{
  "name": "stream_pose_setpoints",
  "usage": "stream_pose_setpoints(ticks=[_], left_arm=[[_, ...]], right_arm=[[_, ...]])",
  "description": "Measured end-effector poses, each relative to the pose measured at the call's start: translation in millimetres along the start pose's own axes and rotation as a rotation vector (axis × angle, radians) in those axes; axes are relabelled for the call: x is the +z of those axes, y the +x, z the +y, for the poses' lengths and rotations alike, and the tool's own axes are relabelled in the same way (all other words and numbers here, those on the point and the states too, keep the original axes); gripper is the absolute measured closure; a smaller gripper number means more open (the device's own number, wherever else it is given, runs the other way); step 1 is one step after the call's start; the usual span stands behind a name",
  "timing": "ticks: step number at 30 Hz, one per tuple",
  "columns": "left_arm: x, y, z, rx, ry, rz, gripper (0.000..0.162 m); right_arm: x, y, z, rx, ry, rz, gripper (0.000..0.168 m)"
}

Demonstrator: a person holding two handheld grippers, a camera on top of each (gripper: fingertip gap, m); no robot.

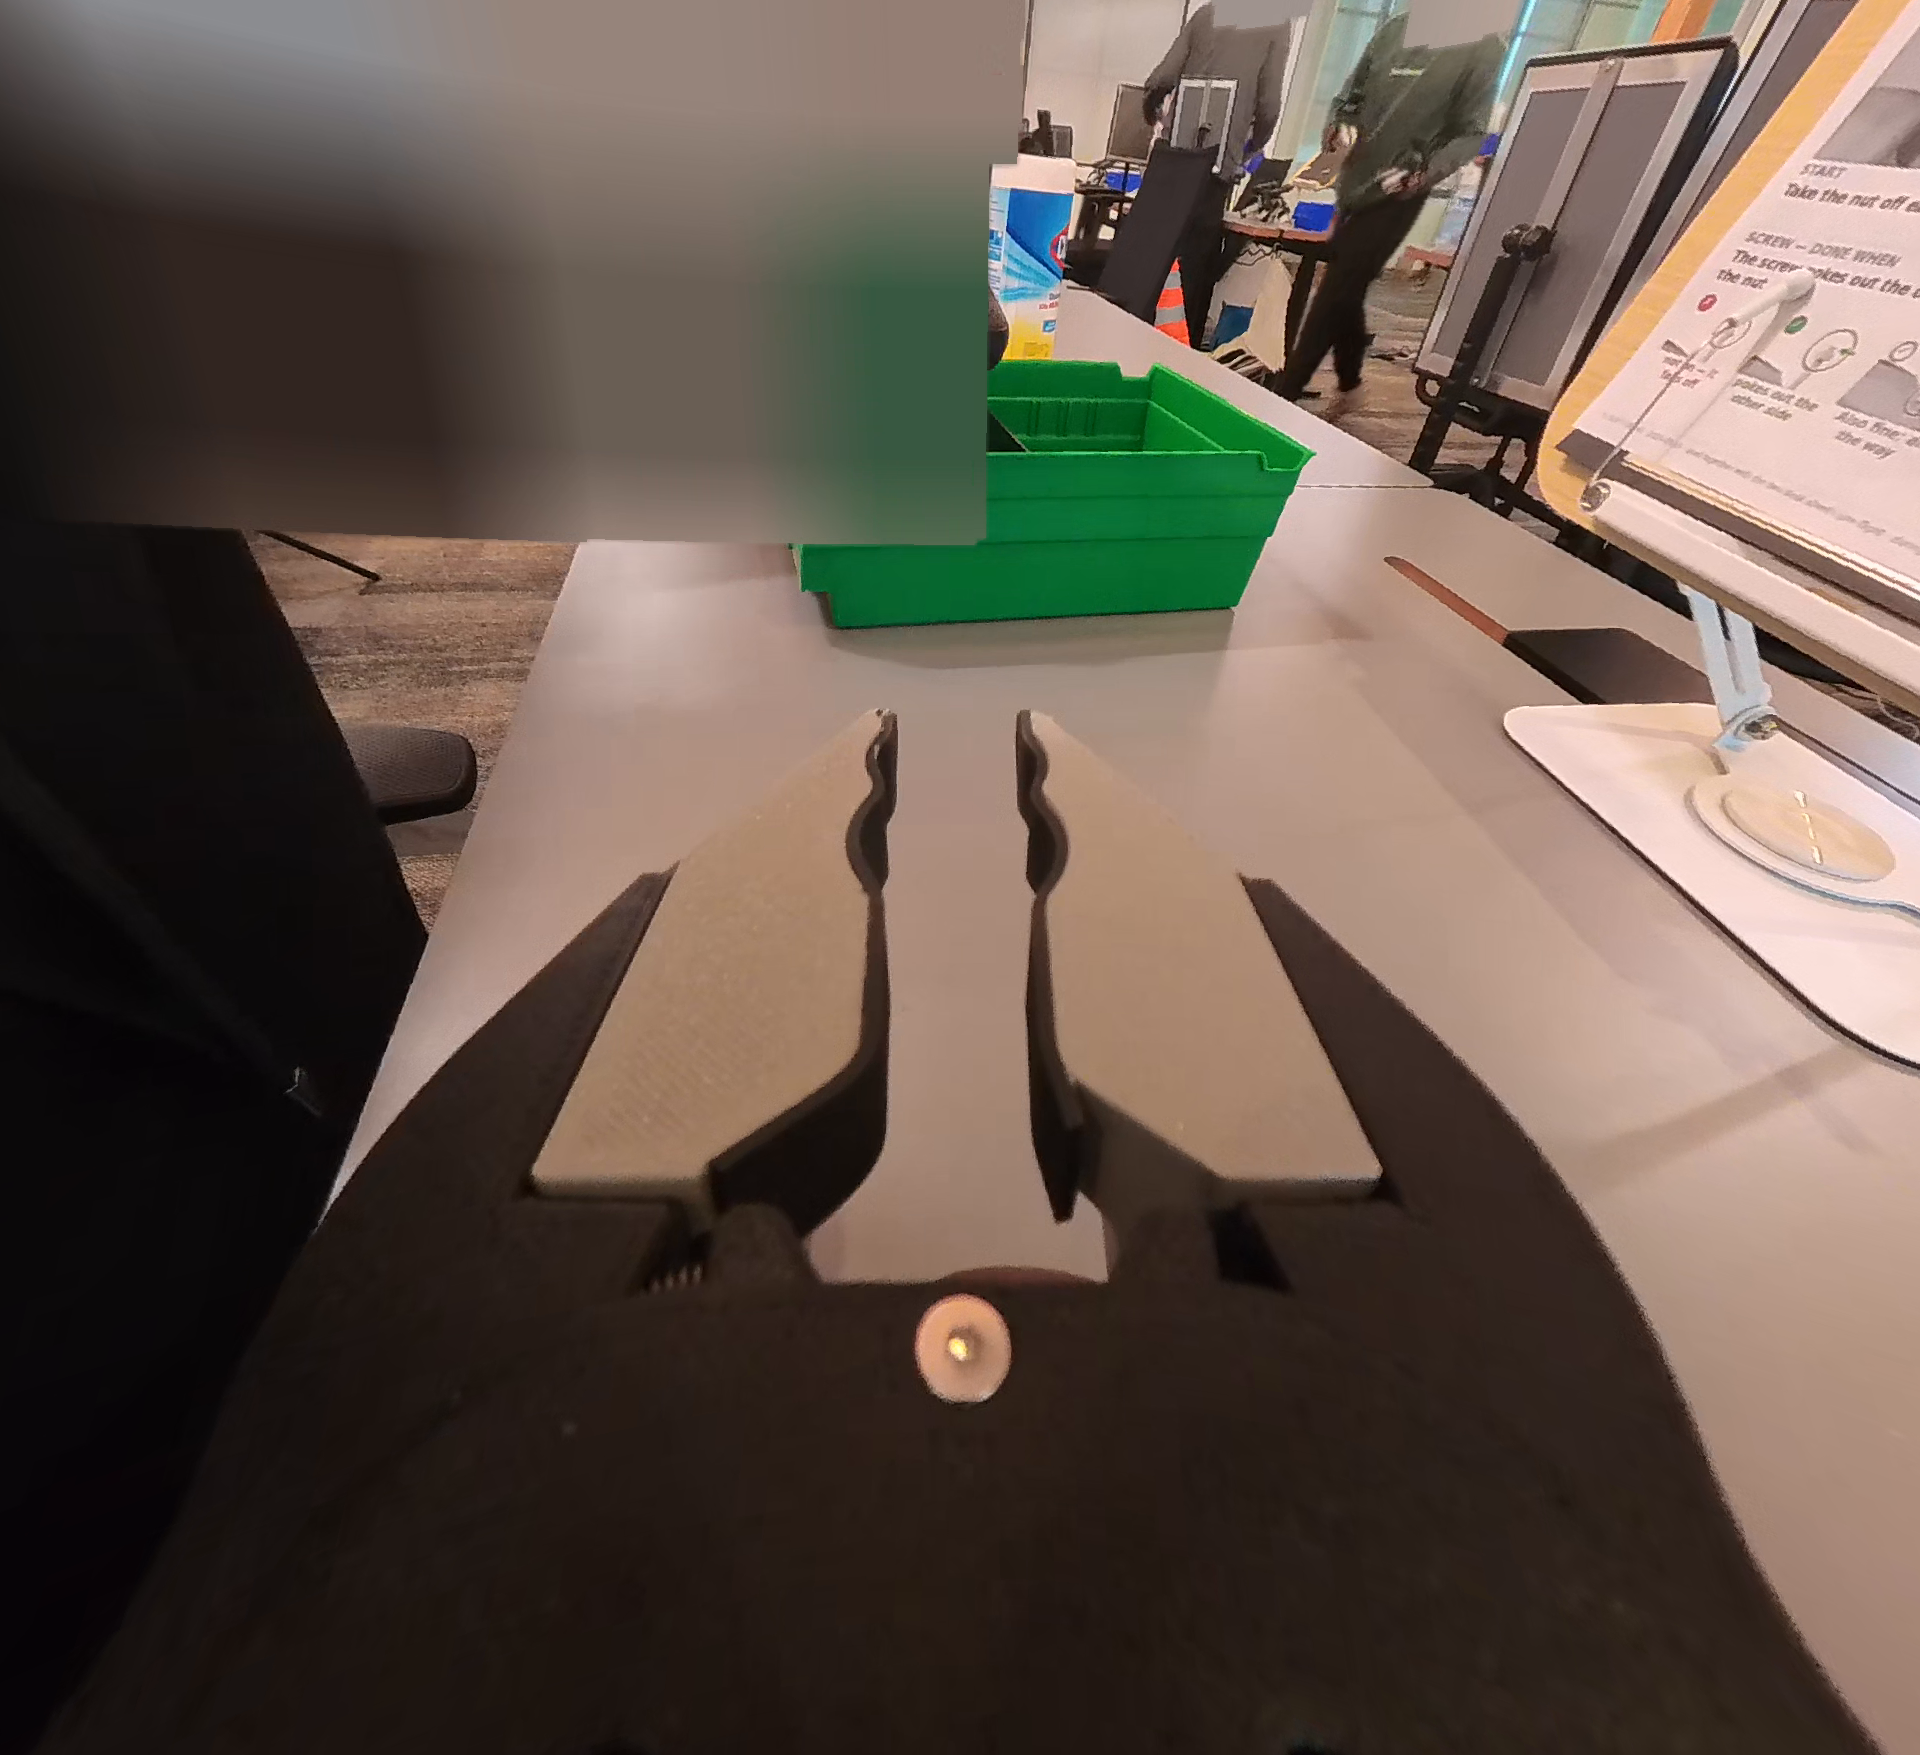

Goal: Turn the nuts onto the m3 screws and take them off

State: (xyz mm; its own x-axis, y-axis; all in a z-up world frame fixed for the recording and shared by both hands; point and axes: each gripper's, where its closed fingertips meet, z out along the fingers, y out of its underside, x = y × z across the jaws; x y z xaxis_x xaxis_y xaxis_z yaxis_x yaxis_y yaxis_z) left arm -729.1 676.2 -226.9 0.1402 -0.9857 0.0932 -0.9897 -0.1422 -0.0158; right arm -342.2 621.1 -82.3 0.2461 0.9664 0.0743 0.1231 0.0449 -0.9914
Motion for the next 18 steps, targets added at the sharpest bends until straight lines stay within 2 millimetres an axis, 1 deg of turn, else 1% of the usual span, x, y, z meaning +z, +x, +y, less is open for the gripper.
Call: stream_pose_setpoints(ticks=[4, 11, 18], left_arm=[[0, -1, 0, 0.003, 0.022, -0.045, 0.161], [-2, -2, 7, -0.01, -0.003, -0.074, 0.16], [-13, -5, 7, -0.014, 0.002, -0.101, 0.162]], right_arm=[[-1, 0, -1, 0.001, 0.005, -0.002, 0.149], [0, -1, -1, 0.001, 0.003, -0.005, 0.149], [1, -1, 1, 0.004, -0.002, -0.006, 0.149]])
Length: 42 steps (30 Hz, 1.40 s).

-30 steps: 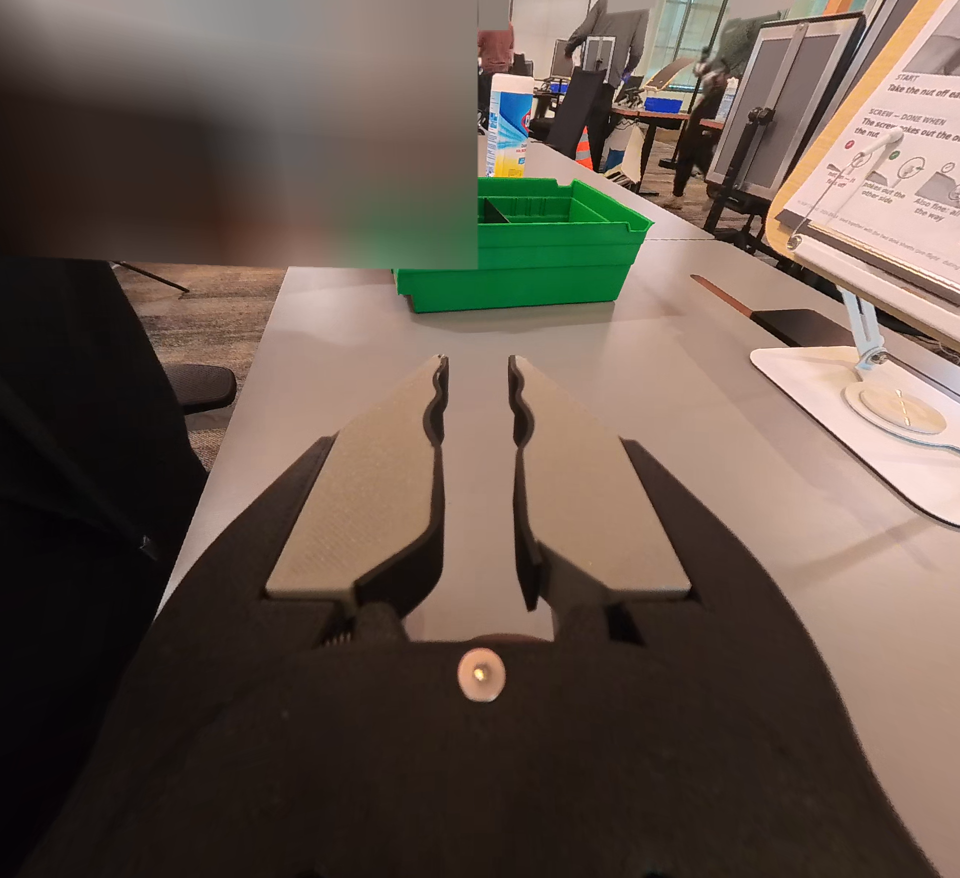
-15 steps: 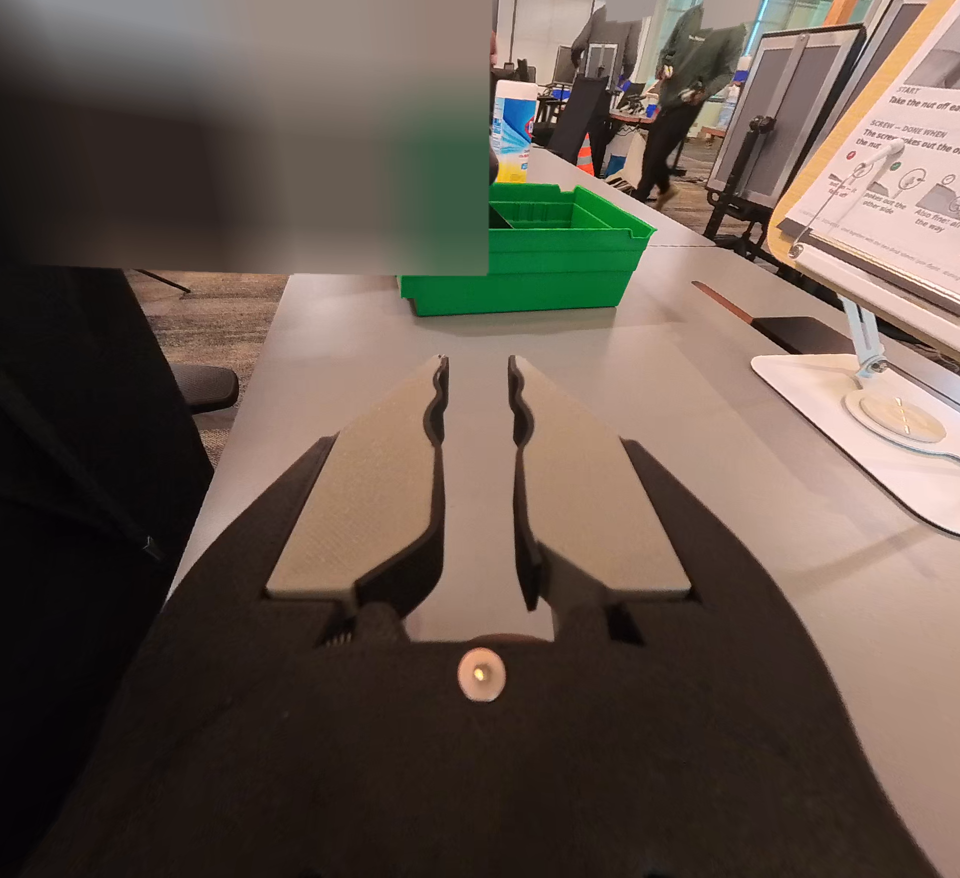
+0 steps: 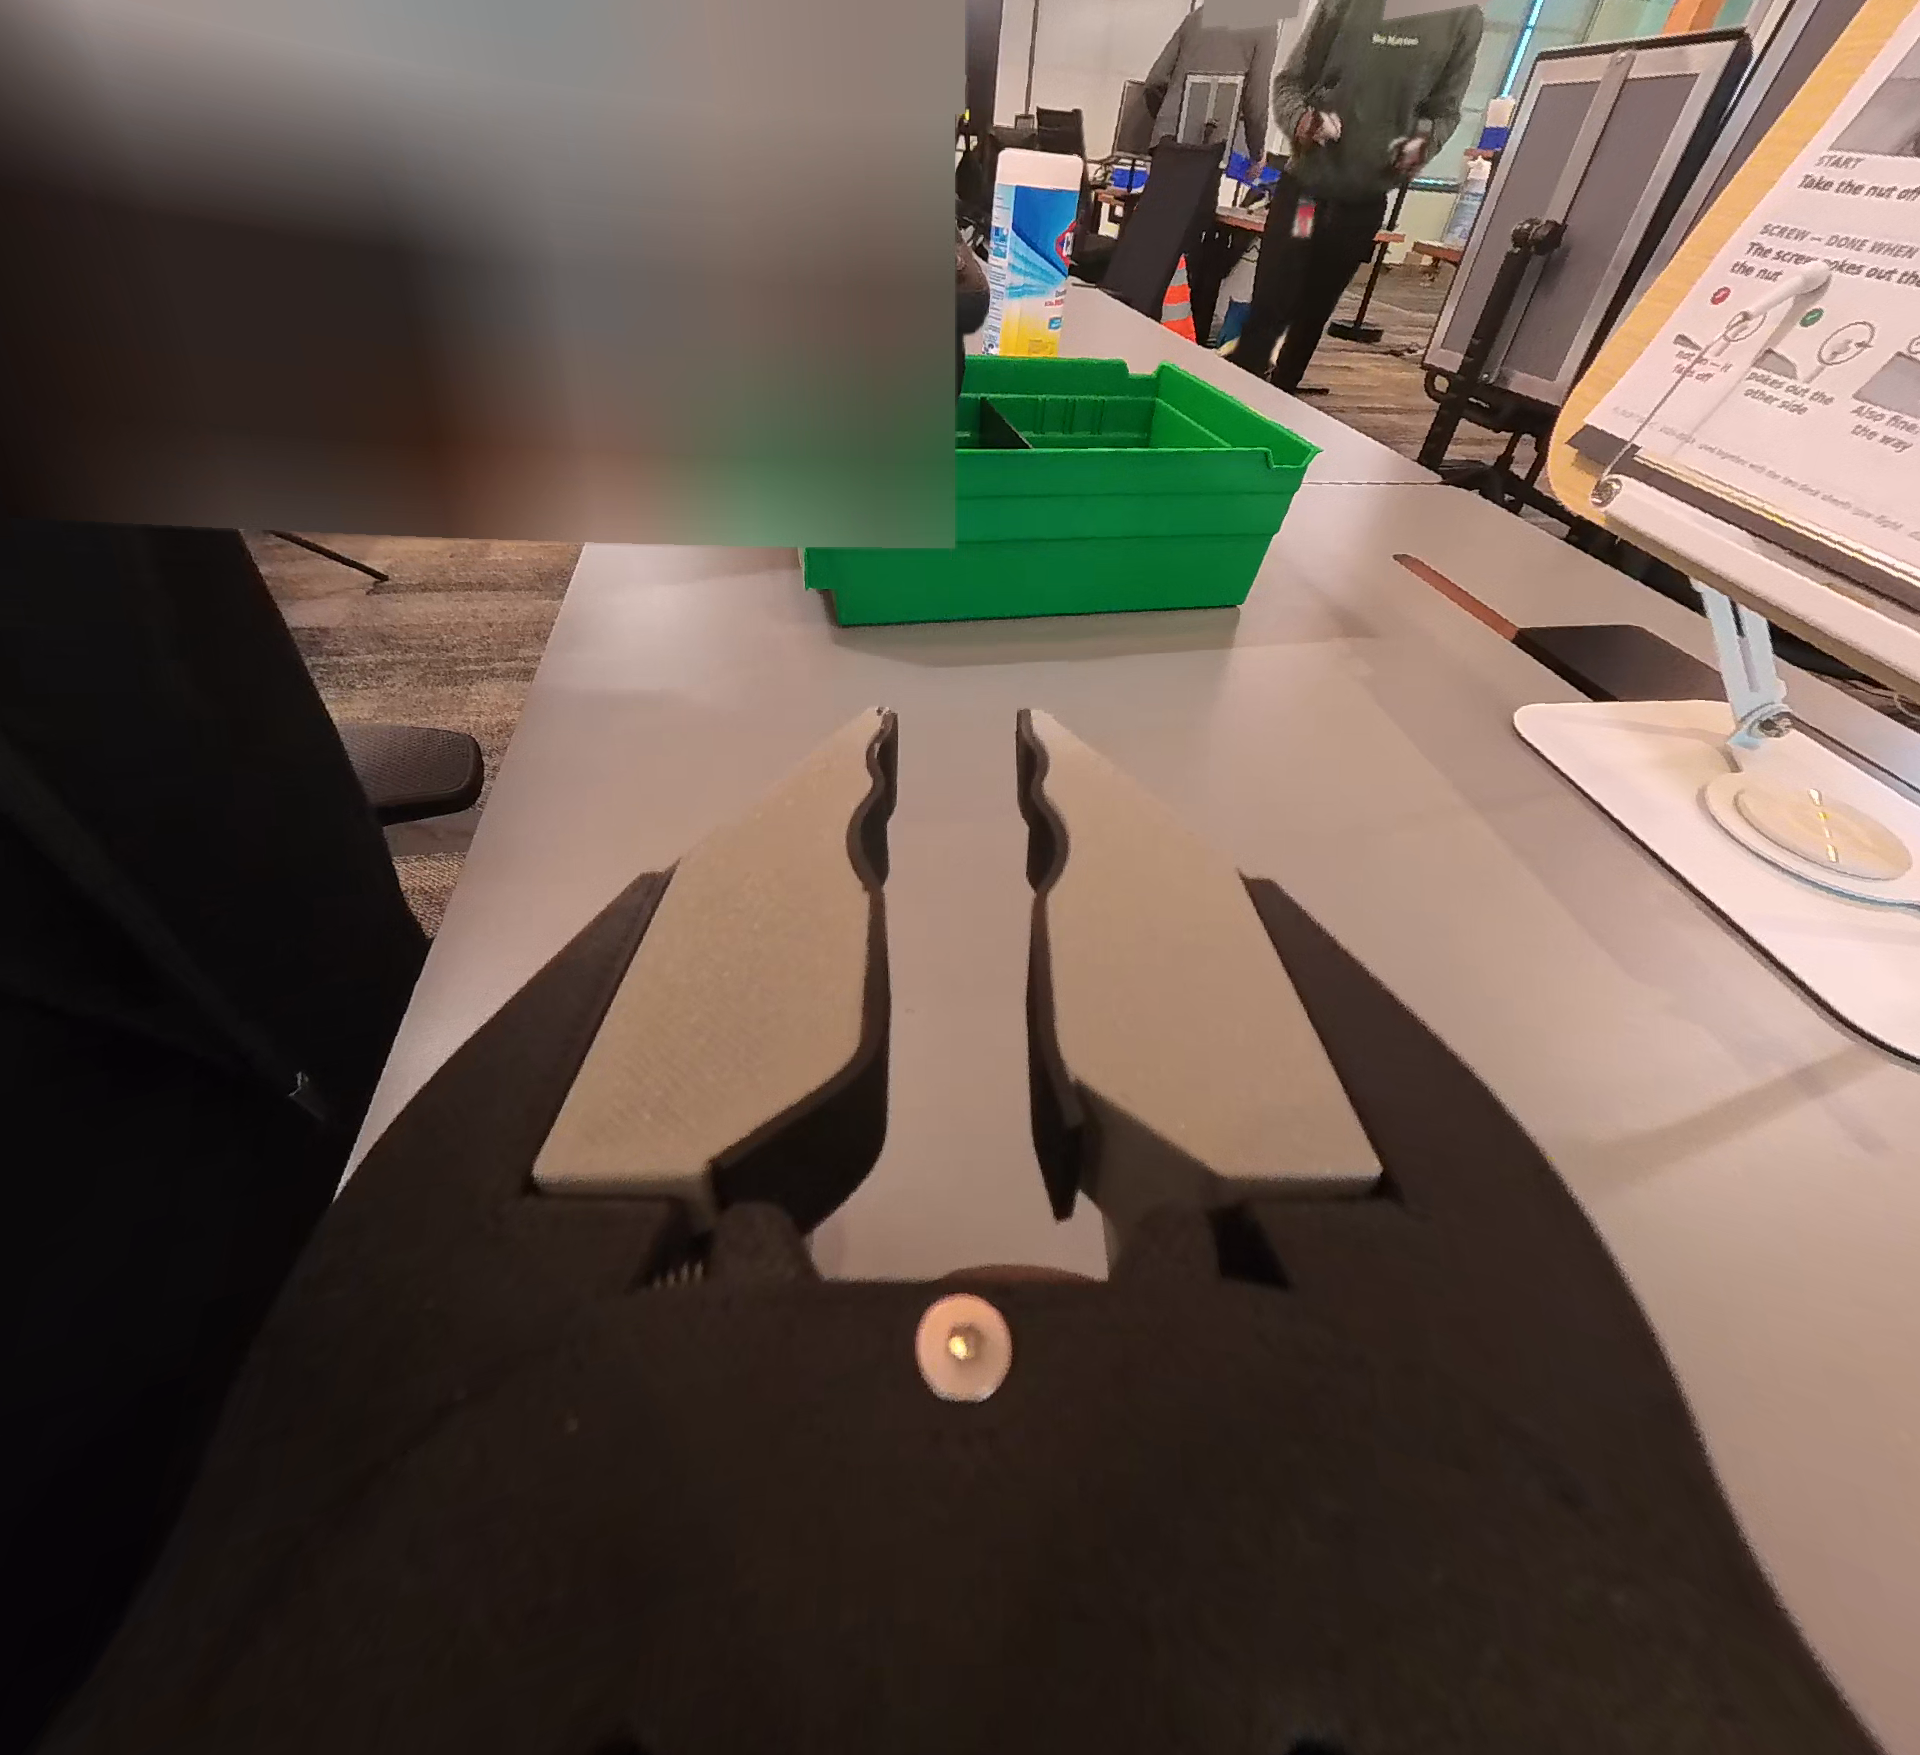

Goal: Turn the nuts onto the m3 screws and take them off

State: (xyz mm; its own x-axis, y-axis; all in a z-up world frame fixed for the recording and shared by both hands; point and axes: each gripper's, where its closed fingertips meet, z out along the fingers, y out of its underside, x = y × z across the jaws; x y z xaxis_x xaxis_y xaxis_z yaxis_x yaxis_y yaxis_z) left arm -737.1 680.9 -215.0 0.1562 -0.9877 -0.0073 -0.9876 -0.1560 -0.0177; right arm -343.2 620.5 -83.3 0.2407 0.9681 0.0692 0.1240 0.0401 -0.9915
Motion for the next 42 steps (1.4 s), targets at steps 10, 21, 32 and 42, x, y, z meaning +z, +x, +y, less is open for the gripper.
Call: stream_pose_setpoints(ticks=[10, 21, 32, 42], left_arm=[[-1, 2, 1, -0.014, 0.003, 0.012, 0.162], [5, 18, 0, 0.011, -0.006, 0.005, 0.155], [12, 15, 2, 0.018, -0.011, -0.023, 0.158], [13, 15, 2, 0.032, -0.009, -0.039, 0.159]], right_arm=[[0, 1, 1, 0.003, 0.0, 0.002, 0.149], [0, -1, -1, 0.0, 0.003, -0.004, 0.149], [0, -1, -1, 0.001, 0.004, -0.004, 0.149], [-1, -3, -3, -0.007, 0.013, -0.005, 0.149]])
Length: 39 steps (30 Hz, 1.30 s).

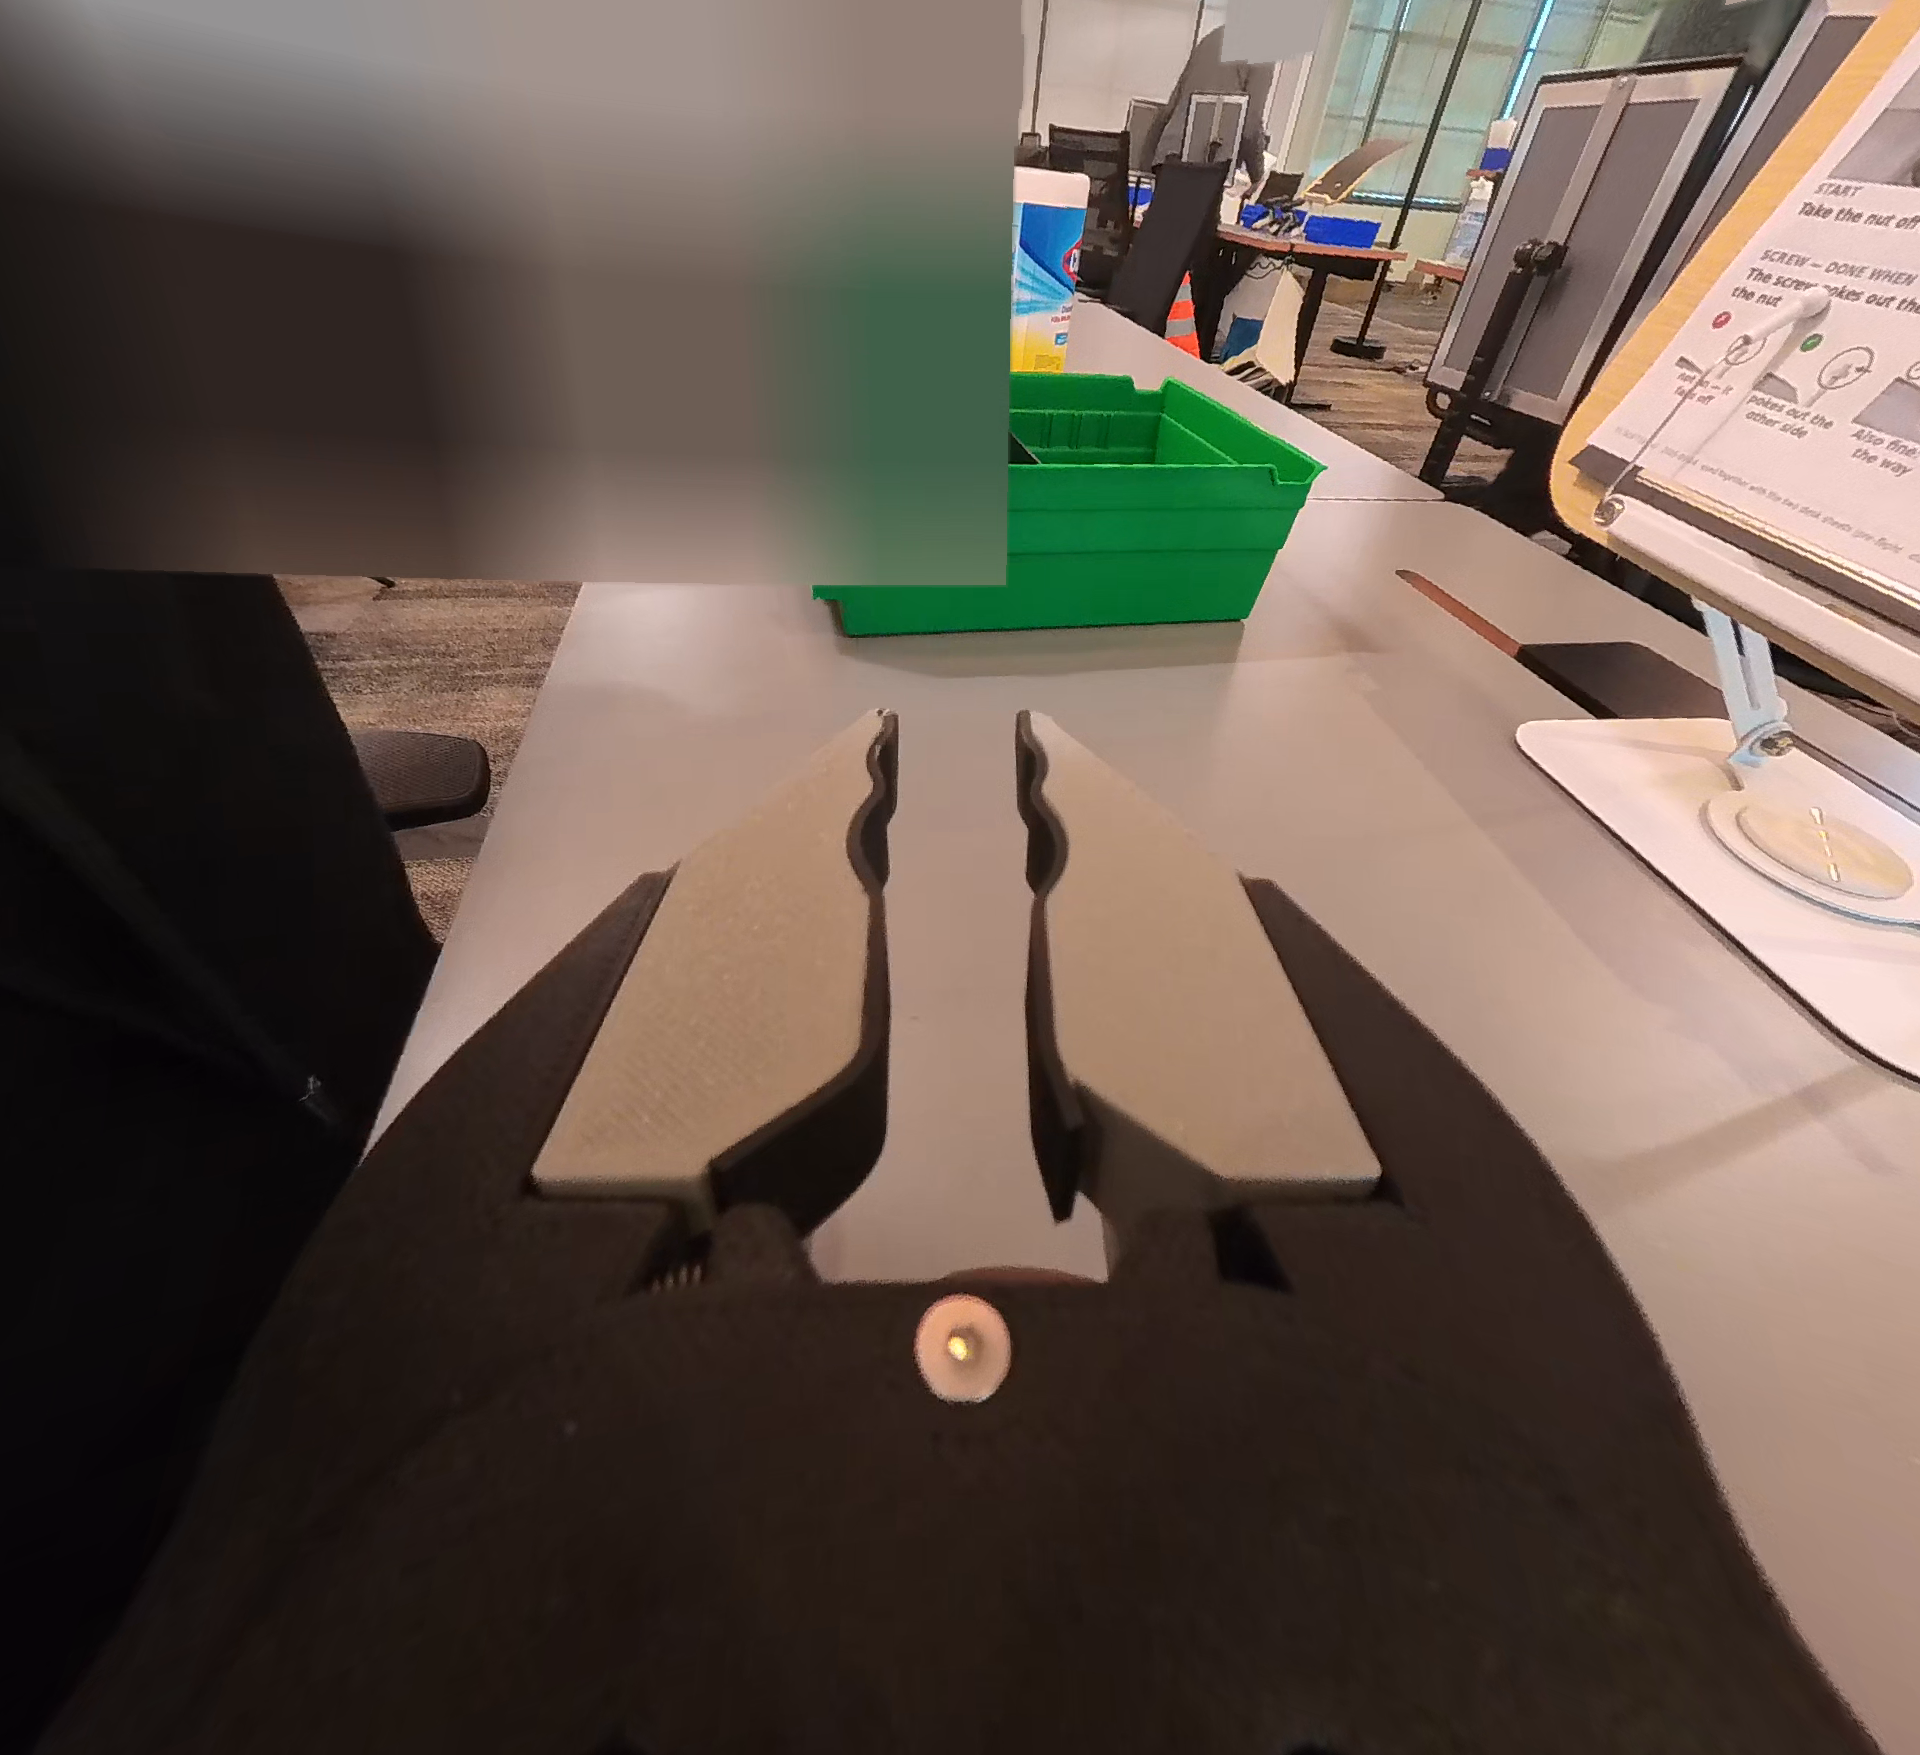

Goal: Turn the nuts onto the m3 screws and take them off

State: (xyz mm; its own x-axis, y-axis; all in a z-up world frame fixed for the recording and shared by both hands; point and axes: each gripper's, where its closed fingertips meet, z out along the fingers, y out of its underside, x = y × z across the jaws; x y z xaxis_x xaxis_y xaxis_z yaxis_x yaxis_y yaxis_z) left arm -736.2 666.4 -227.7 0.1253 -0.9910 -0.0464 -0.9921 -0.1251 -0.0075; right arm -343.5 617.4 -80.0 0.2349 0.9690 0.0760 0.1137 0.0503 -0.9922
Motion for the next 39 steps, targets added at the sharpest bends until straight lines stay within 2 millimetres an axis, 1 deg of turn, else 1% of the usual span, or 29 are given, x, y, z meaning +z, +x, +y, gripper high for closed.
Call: stream_pose_setpoints(ticks=[12, 24, 27, 29, 32, 35, 39], left_arm=[[0, 0, 0, 0.101, -0.024, -0.019, 0.16], [-2, 0, -1, 0.09, 0.001, -0.005, 0.161], [-10, -4, -5, 0.08, 0.031, -0.024, 0.162], [-9, -4, -2, 0.071, 0.013, -0.015, 0.162], [-1, -5, 6, 0.06, -0.021, -0.003, 0.162], [-5, -6, 2, 0.047, 0.017, -0.01, 0.162], [-5, -7, 5, 0.031, -0.006, -0.011, 0.162]], right_arm=[[0, 0, -1, 0.0, 0.004, 0.001, 0.15], [0, 0, -1, 0.002, 0.007, 0.0, 0.15], [-1, -1, -1, -0.001, 0.007, 0.0, 0.15], [-1, -1, -2, -0.001, 0.007, -0.002, 0.149], [-1, -2, -3, -0.007, 0.01, -0.002, 0.149], [-2, -2, -3, -0.004, 0.011, -0.001, 0.149], [-2, -2, -3, -0.003, 0.01, -0.002, 0.149]])
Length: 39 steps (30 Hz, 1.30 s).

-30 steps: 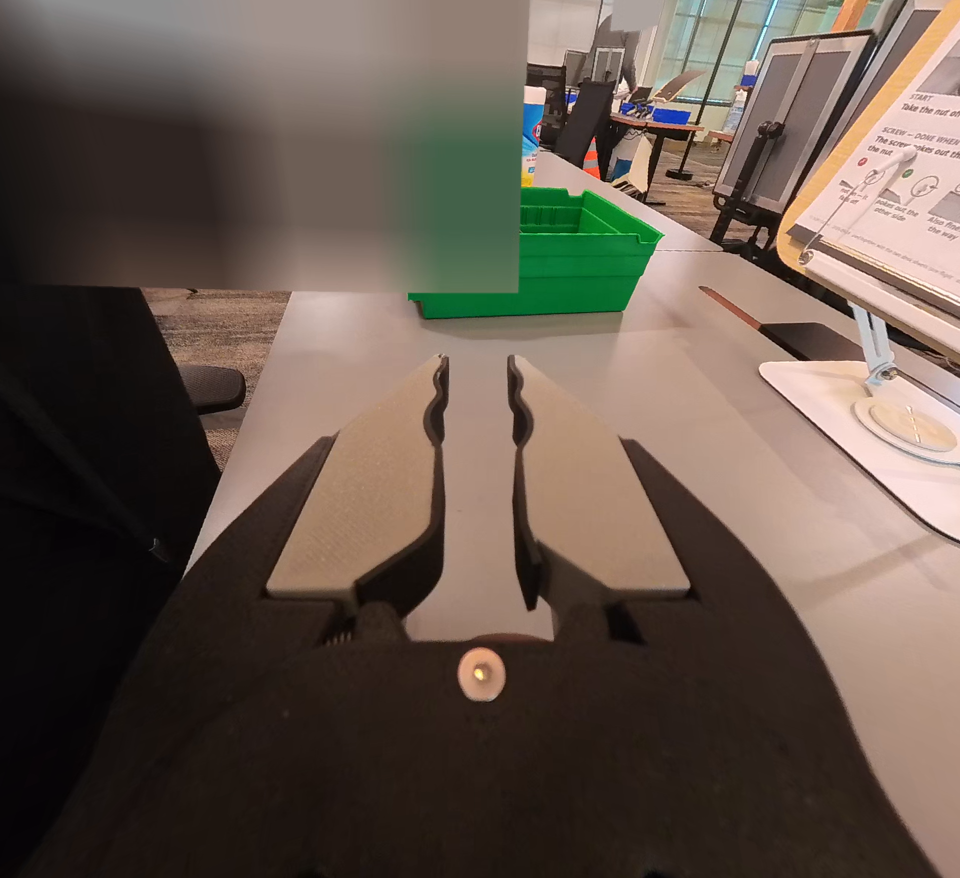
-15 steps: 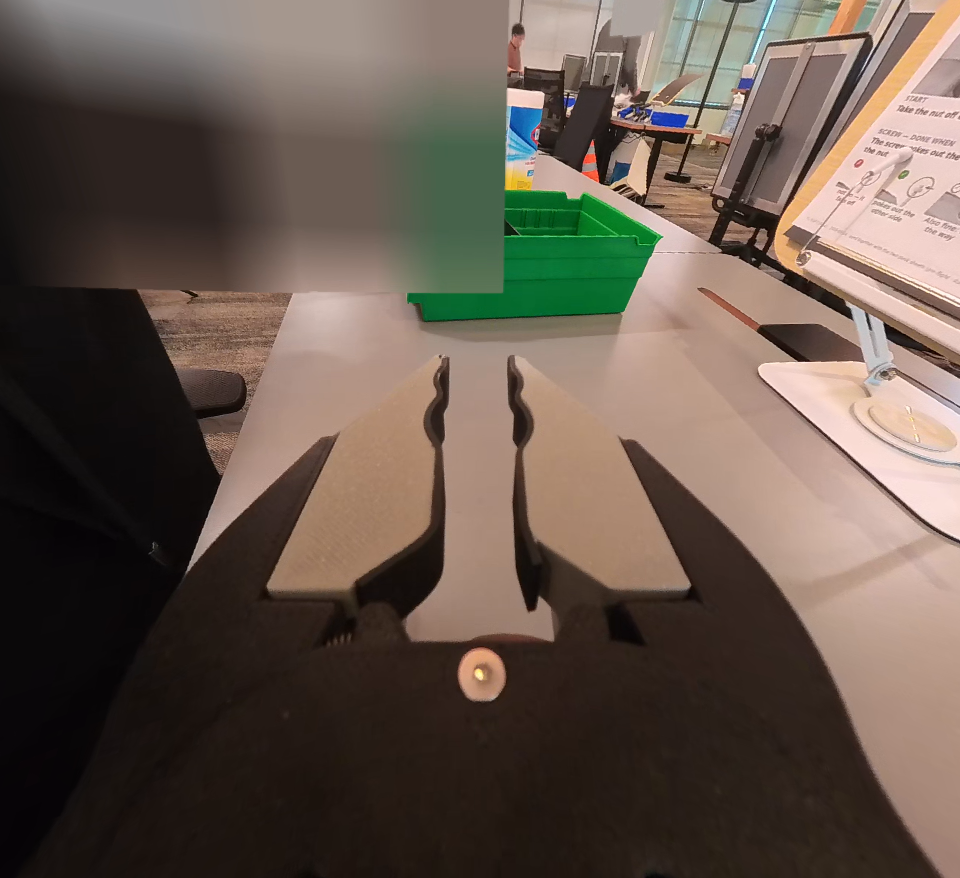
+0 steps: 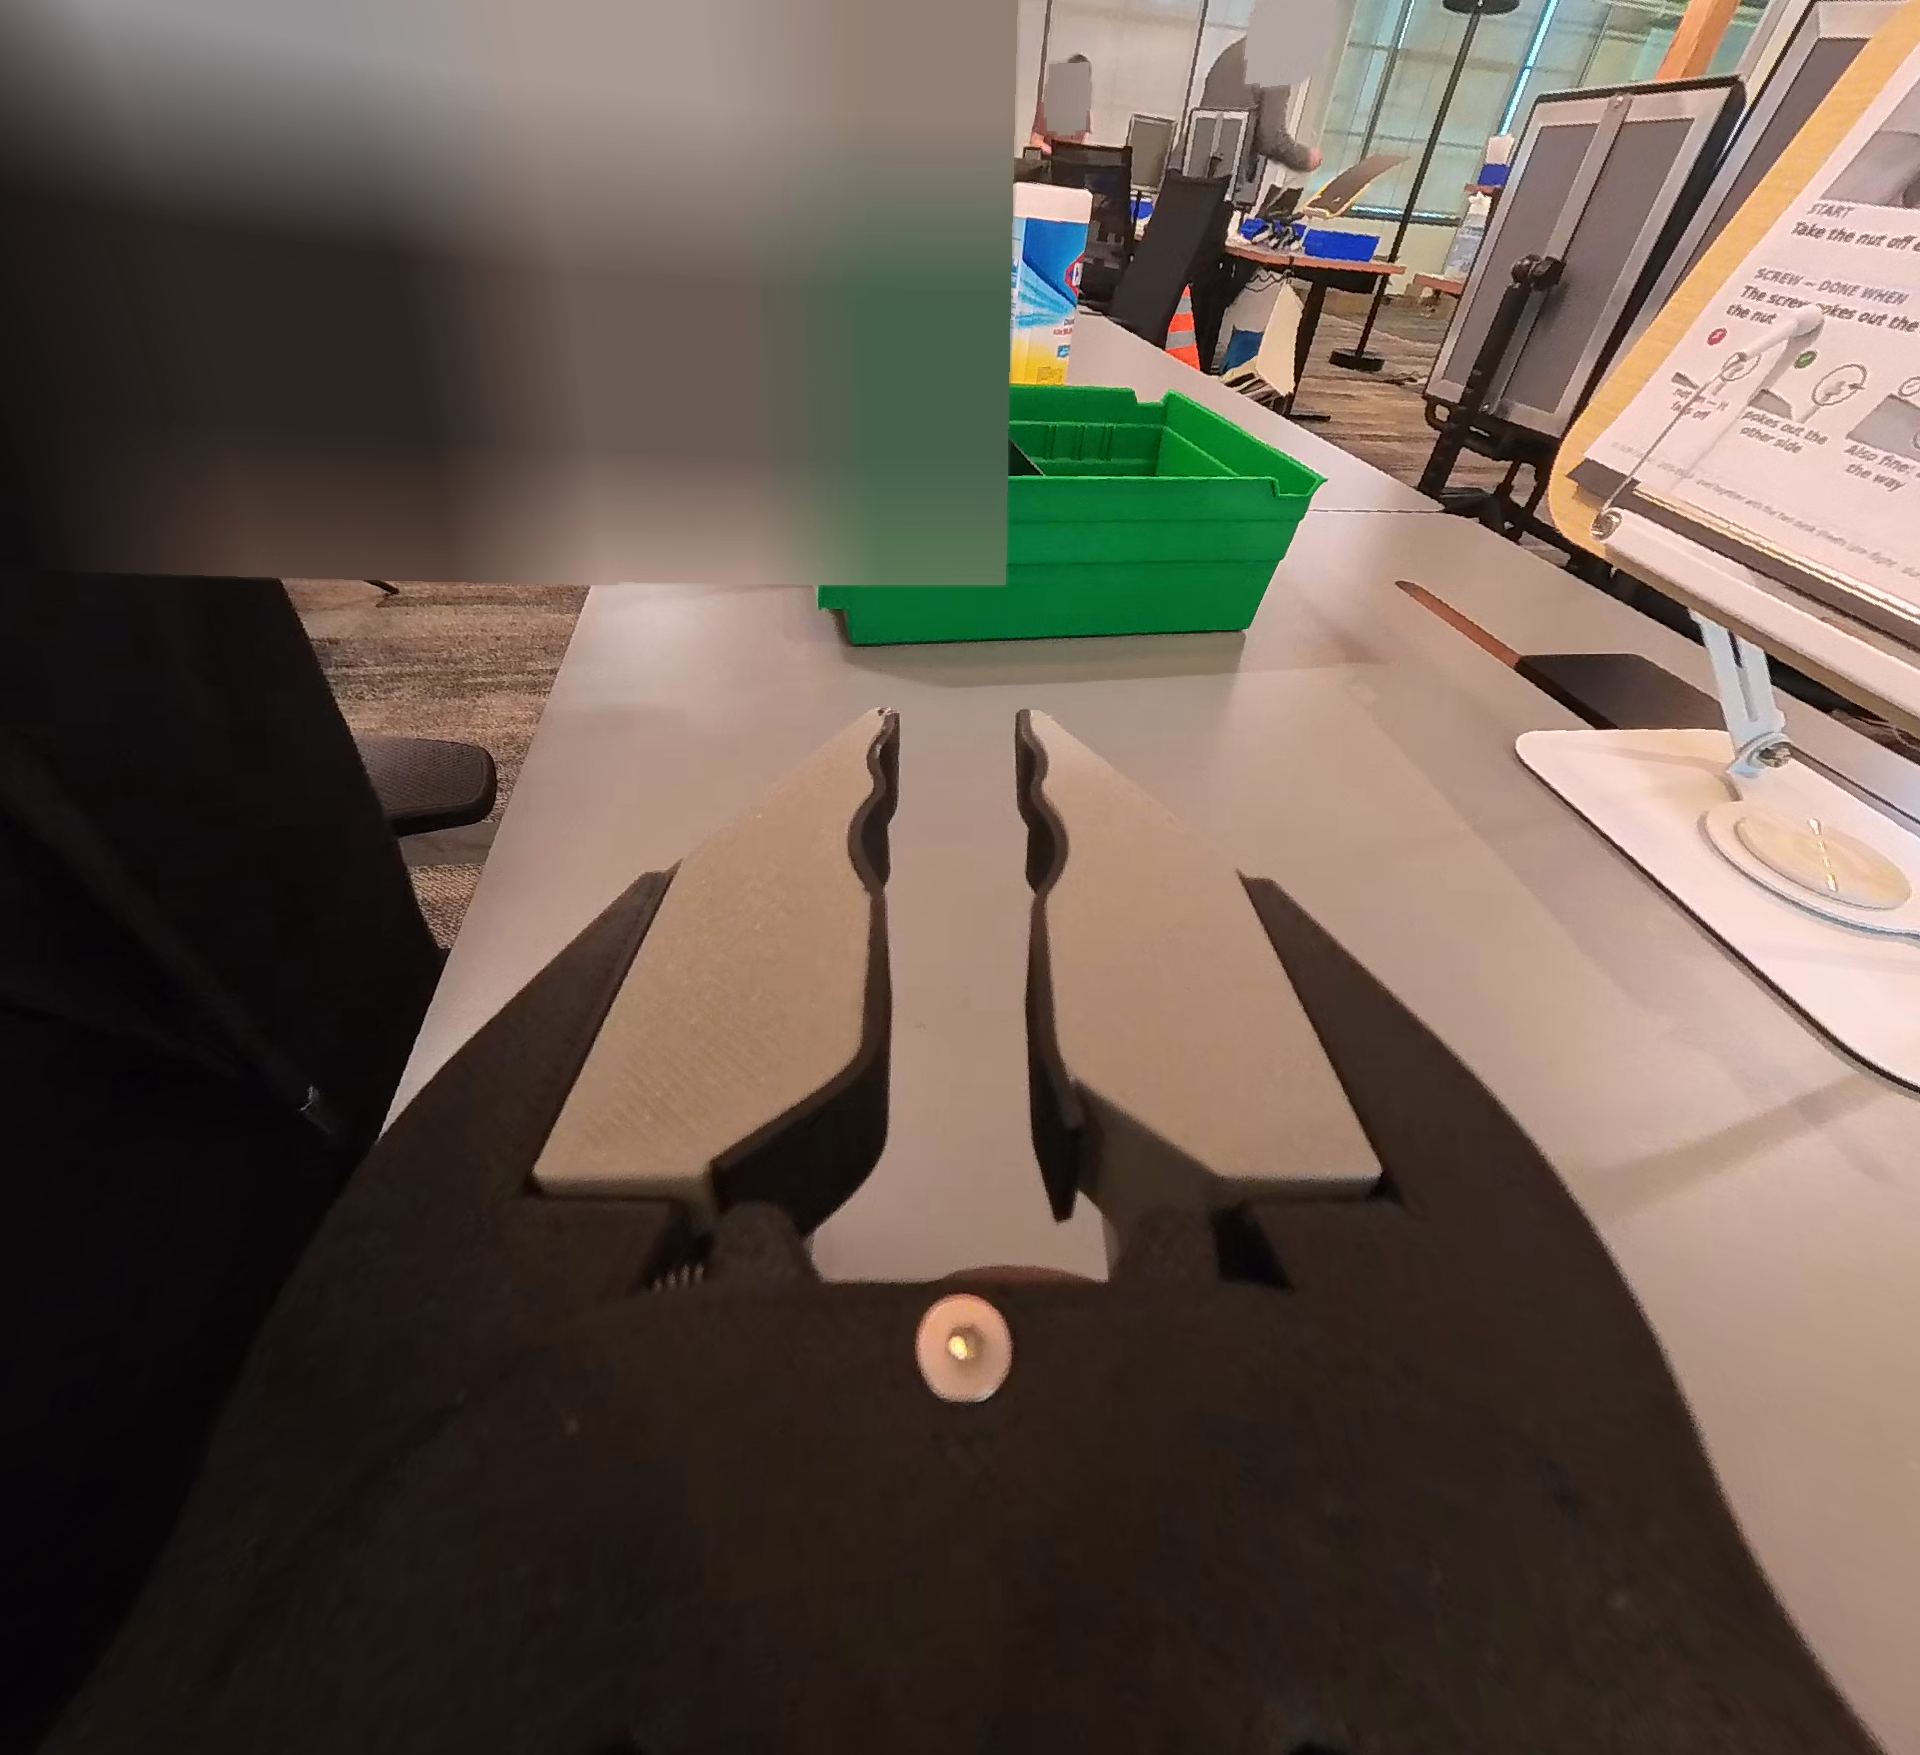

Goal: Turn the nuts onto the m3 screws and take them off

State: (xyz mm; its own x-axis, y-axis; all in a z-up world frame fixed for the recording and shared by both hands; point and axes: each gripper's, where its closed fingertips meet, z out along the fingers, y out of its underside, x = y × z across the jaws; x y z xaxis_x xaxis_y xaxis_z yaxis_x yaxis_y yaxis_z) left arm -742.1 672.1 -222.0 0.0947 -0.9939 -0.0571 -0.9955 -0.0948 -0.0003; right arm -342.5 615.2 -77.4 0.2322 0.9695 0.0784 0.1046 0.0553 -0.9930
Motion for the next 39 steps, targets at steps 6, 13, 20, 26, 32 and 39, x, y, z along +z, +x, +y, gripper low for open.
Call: stream_pose_setpoints(ticks=[6, 13, 20, 26, 32, 39], left_arm=[[3, -1, -1, -0.006, -0.021, -0.005, 0.156], [6, -3, -7, 0.002, -0.008, -0.002, 0.154], [6, -4, -9, -0.003, -0.005, 0.006, 0.152], [7, -9, -10, 0.004, 0.0, -0.008, 0.16], [6, -6, -10, -0.015, 0.01, 0.017, 0.154], [6, -7, -12, -0.033, 0.018, 0.01, 0.147]], right_arm=[[1, -1, 0, -0.003, -0.002, -0.001, 0.149], [0, -1, 0, -0.003, 0.002, -0.001, 0.15], [0, -1, -1, -0.001, 0.003, -0.003, 0.15], [1, -1, 1, 0.001, -0.002, -0.004, 0.15], [2, -1, 2, 0.005, -0.005, -0.005, 0.15], [1, -1, 1, 0.002, -0.004, -0.006, 0.15]])
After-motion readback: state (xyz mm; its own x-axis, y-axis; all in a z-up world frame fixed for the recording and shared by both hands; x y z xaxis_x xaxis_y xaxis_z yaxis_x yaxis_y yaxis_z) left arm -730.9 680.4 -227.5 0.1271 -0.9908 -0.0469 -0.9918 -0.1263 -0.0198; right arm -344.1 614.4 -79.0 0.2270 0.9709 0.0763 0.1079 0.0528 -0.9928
